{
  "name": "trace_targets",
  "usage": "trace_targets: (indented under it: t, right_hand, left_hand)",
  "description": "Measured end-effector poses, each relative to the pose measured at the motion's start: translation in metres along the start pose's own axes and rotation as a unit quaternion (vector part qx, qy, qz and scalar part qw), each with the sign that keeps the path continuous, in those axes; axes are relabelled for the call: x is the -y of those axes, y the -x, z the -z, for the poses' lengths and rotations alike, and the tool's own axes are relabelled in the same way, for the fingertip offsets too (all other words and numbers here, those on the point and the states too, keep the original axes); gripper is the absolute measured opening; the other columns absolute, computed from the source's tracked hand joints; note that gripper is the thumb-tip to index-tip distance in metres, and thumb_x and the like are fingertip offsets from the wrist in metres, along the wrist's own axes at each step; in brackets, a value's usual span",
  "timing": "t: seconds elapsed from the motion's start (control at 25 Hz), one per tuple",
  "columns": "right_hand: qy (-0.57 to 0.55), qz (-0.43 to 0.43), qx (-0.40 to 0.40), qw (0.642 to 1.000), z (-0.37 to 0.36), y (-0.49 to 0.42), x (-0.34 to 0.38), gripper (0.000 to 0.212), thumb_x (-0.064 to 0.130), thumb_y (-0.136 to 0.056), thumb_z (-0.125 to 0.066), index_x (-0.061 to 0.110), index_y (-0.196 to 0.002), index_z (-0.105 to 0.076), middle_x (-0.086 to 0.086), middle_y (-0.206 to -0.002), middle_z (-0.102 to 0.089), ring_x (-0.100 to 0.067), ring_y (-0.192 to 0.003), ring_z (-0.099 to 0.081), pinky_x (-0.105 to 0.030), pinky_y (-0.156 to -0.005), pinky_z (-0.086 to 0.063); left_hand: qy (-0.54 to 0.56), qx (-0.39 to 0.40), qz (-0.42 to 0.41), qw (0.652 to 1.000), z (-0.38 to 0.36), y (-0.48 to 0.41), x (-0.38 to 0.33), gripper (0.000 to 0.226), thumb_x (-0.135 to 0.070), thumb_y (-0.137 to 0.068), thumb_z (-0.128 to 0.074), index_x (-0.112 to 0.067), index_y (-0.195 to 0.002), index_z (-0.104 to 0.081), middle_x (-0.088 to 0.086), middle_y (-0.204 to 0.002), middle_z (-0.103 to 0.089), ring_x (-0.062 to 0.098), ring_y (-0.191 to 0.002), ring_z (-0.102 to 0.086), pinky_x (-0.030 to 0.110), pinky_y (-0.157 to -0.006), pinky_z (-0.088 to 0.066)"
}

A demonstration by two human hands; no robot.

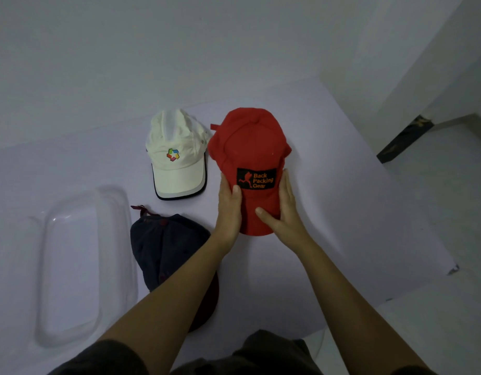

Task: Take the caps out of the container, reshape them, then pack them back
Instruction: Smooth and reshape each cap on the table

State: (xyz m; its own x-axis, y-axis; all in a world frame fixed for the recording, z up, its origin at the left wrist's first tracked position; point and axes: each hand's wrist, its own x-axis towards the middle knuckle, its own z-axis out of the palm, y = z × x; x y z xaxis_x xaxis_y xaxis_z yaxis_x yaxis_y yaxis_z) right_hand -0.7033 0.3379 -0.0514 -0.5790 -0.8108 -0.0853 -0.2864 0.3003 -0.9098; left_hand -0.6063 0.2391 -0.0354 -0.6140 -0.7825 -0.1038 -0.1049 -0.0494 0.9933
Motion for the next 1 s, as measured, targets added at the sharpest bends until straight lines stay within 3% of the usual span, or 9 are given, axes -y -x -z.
trace_targets:
  t: [0.2, 0.32, 0.4, 0.52, 0.6, 0.76, 0.88, 1.0]
  right_hand:
    - [-0.002, -0.007, 0.050, 0.999, -0.004, -0.001, 0.000, 0.094, 0.068, -0.076, -0.056, 0.046, -0.146, 0.004, 0.013, -0.159, -0.007, -0.021, -0.143, -0.020, -0.056, -0.113, -0.026]
    - [-0.015, -0.021, 0.068, 0.997, -0.004, 0.002, -0.002, 0.093, 0.066, -0.077, -0.059, 0.047, -0.146, 0.000, 0.014, -0.158, -0.011, -0.020, -0.144, -0.020, -0.056, -0.112, -0.027]
    - [-0.045, -0.035, 0.071, 0.996, -0.003, 0.002, 0.001, 0.090, 0.055, -0.080, -0.062, 0.043, -0.148, -0.004, 0.013, -0.157, -0.018, -0.016, -0.143, -0.024, -0.053, -0.113, -0.029]
    - [-0.126, -0.061, 0.127, 0.982, -0.001, 0.008, 0.008, 0.072, 0.028, -0.085, -0.061, 0.032, -0.146, -0.023, 0.013, -0.142, -0.043, -0.004, -0.129, -0.045, -0.037, -0.110, -0.038]
    - [-0.145, -0.076, 0.158, 0.974, 0.001, 0.008, 0.010, 0.070, 0.025, -0.084, -0.060, 0.029, -0.145, -0.026, 0.010, -0.139, -0.047, -0.004, -0.125, -0.049, -0.037, -0.109, -0.039]
    - [-0.069, -0.044, 0.112, 0.990, 0.001, 0.003, -0.003, 0.086, 0.041, -0.080, -0.063, 0.033, -0.149, -0.013, 0.006, -0.155, -0.024, -0.010, -0.141, -0.028, -0.047, -0.115, -0.029]
    - [-0.012, -0.090, 0.053, 0.994, -0.004, 0.006, -0.014, 0.098, 0.052, -0.075, -0.061, 0.030, -0.151, -0.001, 0.007, -0.159, -0.002, -0.013, -0.146, -0.006, -0.046, -0.119, -0.018]
    - [0.017, -0.115, 0.027, 0.993, -0.007, 0.013, -0.026, 0.099, 0.049, -0.074, -0.059, 0.022, -0.151, -0.004, 0.000, -0.159, -0.003, -0.016, -0.146, -0.005, -0.043, -0.119, -0.014]
  left_hand:
    - [-0.016, 0.045, 0.052, 0.997, 0.000, 0.004, 0.003, 0.051, -0.063, -0.089, -0.025, -0.037, -0.129, -0.041, -0.013, -0.123, -0.055, 0.000, -0.115, -0.053, 0.040, -0.105, -0.043]
    - [-0.038, 0.058, 0.063, 0.996, 0.005, 0.006, 0.001, 0.053, -0.061, -0.090, -0.021, -0.035, -0.132, -0.041, -0.012, -0.124, -0.056, 0.000, -0.115, -0.054, 0.036, -0.104, -0.044]
    - [-0.051, 0.063, 0.058, 0.995, 0.007, 0.003, 0.002, 0.060, -0.065, -0.089, -0.020, -0.033, -0.135, -0.040, -0.007, -0.129, -0.055, 0.005, -0.120, -0.053, 0.038, -0.106, -0.042]
    - [-0.076, 0.086, 0.075, 0.991, 0.009, 0.002, 0.002, 0.060, -0.069, -0.087, -0.017, -0.037, -0.127, -0.045, -0.005, -0.128, -0.056, 0.006, -0.121, -0.051, 0.042, -0.109, -0.037]
    - [-0.068, 0.101, 0.088, 0.989, 0.010, 0.004, 0.004, 0.053, -0.065, -0.089, -0.016, -0.038, -0.124, -0.046, -0.003, -0.127, -0.056, 0.007, -0.119, -0.053, 0.041, -0.108, -0.040]
    - [-0.054, 0.042, 0.081, 0.994, 0.005, 0.011, 0.016, 0.059, -0.070, -0.087, -0.023, -0.039, -0.135, -0.038, -0.006, -0.130, -0.055, 0.011, -0.120, -0.053, 0.044, -0.106, -0.042]
    - [-0.093, 0.014, 0.110, 0.990, -0.003, 0.009, 0.024, 0.067, -0.076, -0.081, -0.025, -0.044, -0.139, -0.027, -0.007, -0.136, -0.050, 0.017, -0.125, -0.049, 0.049, -0.108, -0.036]
    - [-0.132, 0.007, 0.144, 0.981, -0.008, 0.011, 0.029, 0.070, -0.072, -0.080, -0.024, -0.038, -0.142, -0.024, 0.000, -0.139, -0.048, 0.027, -0.129, -0.043, 0.050, -0.112, -0.029]
